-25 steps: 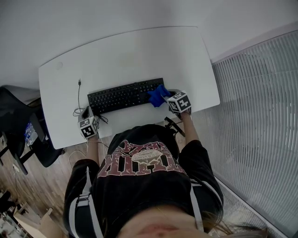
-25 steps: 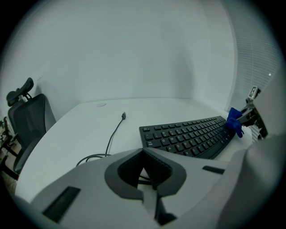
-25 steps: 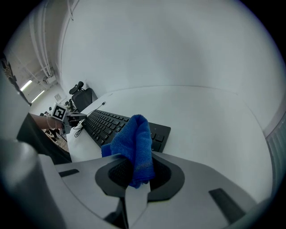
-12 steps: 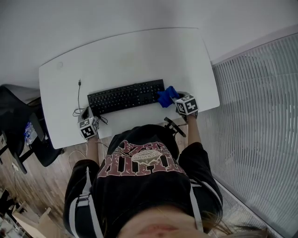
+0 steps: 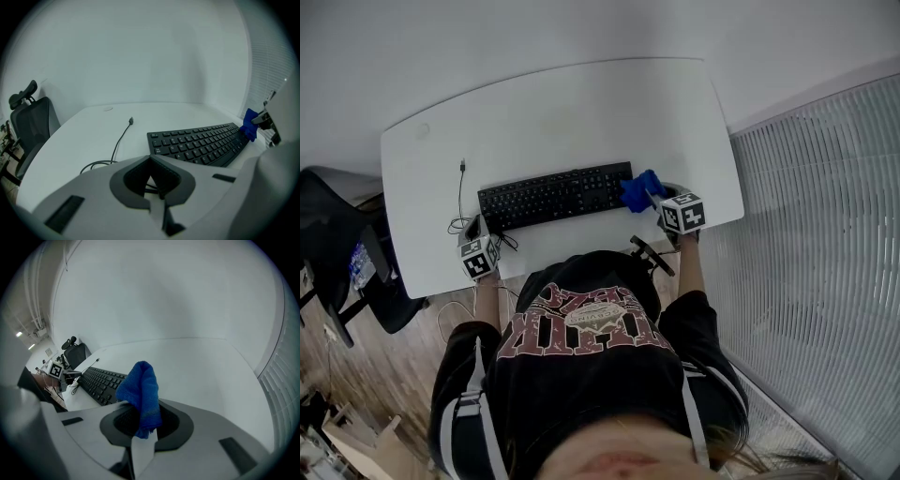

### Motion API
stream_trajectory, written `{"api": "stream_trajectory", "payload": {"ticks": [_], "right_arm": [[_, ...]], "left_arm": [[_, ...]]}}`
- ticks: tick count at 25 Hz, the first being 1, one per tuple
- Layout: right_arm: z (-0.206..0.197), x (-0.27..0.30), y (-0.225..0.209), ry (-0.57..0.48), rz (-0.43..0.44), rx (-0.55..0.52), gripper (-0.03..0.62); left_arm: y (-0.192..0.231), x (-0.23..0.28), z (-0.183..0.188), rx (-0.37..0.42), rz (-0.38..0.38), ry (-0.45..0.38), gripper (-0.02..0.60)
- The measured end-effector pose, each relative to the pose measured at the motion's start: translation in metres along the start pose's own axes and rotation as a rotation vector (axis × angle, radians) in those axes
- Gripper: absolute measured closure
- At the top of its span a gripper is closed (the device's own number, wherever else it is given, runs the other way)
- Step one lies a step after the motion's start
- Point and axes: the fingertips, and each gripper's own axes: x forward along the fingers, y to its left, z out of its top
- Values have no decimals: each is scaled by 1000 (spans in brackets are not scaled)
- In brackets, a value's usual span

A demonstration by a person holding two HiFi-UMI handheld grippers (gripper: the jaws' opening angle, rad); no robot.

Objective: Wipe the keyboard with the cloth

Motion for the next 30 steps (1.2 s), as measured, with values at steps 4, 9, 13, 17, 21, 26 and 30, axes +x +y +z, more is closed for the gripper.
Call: {"api": "stream_trajectory", "payload": {"ticks": [4,9,13,17,21,26,30], "right_arm": [[24,-7,13,-48,11,-37,530],[49,-7,32,-89,16,-80,530],[68,5,54,-110,49,-127,530],[86,18,77,-130,88,-169,530],[110,28,103,-165,134,-208,530],[143,35,136,-214,182,-263,530],[170,33,159,-272,201,-286,530]], "left_arm": [[-3,-3,5,7,0,-14,548],[-17,-5,21,18,-26,-50,549],[-35,-5,41,33,-58,-94,548],[-61,-4,63,63,-109,-136,548],[-90,-5,87,99,-168,-180,548],[-128,-10,117,117,-240,-233,548],[-154,-23,146,148,-289,-294,548]]}}
